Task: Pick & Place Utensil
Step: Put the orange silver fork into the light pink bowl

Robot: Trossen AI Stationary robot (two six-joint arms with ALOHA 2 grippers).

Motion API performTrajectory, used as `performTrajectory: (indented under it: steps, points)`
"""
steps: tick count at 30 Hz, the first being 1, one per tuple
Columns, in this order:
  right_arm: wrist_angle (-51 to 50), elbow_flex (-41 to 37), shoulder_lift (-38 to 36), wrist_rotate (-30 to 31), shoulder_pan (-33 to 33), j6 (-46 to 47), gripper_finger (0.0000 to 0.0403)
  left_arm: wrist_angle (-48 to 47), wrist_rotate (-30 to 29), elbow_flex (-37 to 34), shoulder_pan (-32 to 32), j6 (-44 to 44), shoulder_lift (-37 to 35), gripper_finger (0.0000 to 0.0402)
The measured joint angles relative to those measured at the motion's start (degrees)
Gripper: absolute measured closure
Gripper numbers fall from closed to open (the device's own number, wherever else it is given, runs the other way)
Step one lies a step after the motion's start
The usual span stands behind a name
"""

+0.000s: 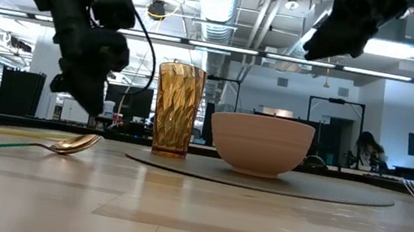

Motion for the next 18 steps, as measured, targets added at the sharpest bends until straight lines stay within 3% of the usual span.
performTrajectory:
  steps: [8,18]
  points:
    - [-7.96,0.00,0.02,-6.04,3.02,9.91,0.0205,0.55,0.88,1.64,0.01,4.52,-0.07,0.0315]
    - [-20.63,0.00,0.02,-12.32,12.91,29.40,0.0217,1.12,0.88,1.64,-1.74,-2.27,-0.07,0.0315]
